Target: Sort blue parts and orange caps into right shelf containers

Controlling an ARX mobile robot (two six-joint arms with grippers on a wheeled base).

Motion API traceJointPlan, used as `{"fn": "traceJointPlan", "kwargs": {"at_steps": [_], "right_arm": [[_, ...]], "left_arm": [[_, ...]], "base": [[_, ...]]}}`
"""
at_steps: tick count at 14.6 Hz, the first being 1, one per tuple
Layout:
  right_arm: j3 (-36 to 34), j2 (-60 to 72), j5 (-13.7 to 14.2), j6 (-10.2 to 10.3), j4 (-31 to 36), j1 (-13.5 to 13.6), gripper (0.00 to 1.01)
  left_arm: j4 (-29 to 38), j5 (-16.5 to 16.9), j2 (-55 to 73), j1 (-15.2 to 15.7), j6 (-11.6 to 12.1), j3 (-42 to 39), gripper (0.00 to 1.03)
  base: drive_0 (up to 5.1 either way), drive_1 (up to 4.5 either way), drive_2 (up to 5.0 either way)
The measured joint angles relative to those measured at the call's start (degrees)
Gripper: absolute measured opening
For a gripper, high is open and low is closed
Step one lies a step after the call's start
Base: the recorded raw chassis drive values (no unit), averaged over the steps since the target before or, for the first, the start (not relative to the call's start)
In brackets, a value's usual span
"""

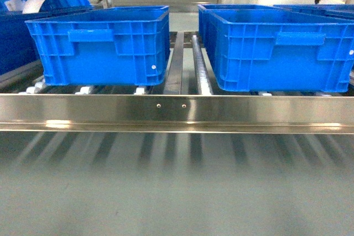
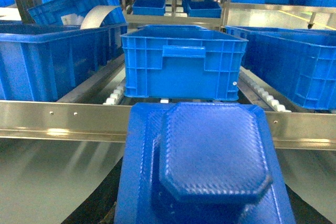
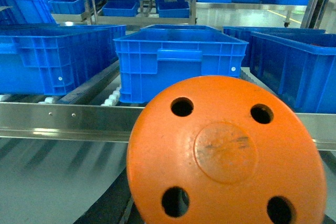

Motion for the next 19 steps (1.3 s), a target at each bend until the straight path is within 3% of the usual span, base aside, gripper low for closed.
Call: {"fn": "traceJointPlan", "kwargs": {"at_steps": [17, 19], "right_arm": [[0.0, 0.0, 0.0, 0.0, 0.0, 0.0, 0.45], [0.0, 0.0, 0.0, 0.0, 0.2, 0.0, 0.45]], "left_arm": [[0.3, 0.0, 0.0, 0.0, 0.0, 0.0, 0.43], [0.0, 0.0, 0.0, 0.0, 0.0, 0.0, 0.43]], "base": [[0.0, 0.0, 0.0], [0.0, 4.13, -4.2]]}}
